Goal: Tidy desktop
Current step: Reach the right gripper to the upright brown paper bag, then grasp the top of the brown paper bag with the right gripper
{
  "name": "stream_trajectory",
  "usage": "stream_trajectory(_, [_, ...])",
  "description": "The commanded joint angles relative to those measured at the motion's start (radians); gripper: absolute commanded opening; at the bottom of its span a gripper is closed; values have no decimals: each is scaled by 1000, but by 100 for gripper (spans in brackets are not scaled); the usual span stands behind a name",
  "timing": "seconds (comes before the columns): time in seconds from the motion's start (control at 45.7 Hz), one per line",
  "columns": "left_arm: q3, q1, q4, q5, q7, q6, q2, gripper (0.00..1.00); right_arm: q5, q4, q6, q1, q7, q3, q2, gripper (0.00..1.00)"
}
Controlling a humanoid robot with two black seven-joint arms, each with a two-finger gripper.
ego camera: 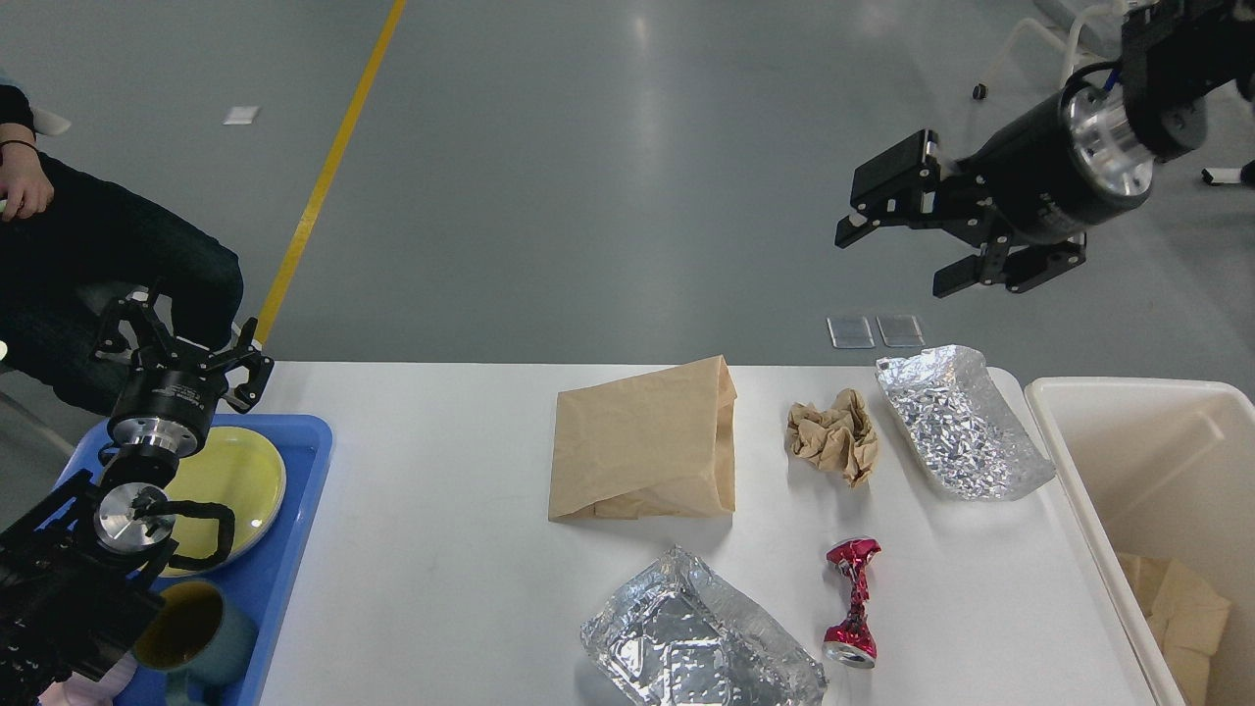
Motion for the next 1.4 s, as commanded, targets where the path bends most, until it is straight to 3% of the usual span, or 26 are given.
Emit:
stream_trajectory(0.0, [0, 0, 0, 0, 1, 0, 0, 97, 1, -4, -108, -150, -3, 80, 72, 100])
stream_trajectory(0.263, [0, 0, 0, 0, 1, 0, -1, 97, 1, -132, -300, -371, -6, 139, 336, 100])
stream_trajectory(0.526, [0, 0, 0, 0, 1, 0, -1, 97, 1, -370, -311, -547, -6, 137, 546, 100])
stream_trajectory(0.679, [-2, 0, 0, 0, -1, 0, 0, 97, 1, -508, -311, -621, -6, 125, 611, 100])
stream_trajectory(1.139, [0, 0, 0, 0, 1, 0, 0, 97, 3, -537, -299, -767, -6, 197, 619, 100])
stream_trajectory(1.38, [0, 0, 0, 0, 1, 0, -1, 97, 4, -525, -254, -744, -4, 196, 602, 100])
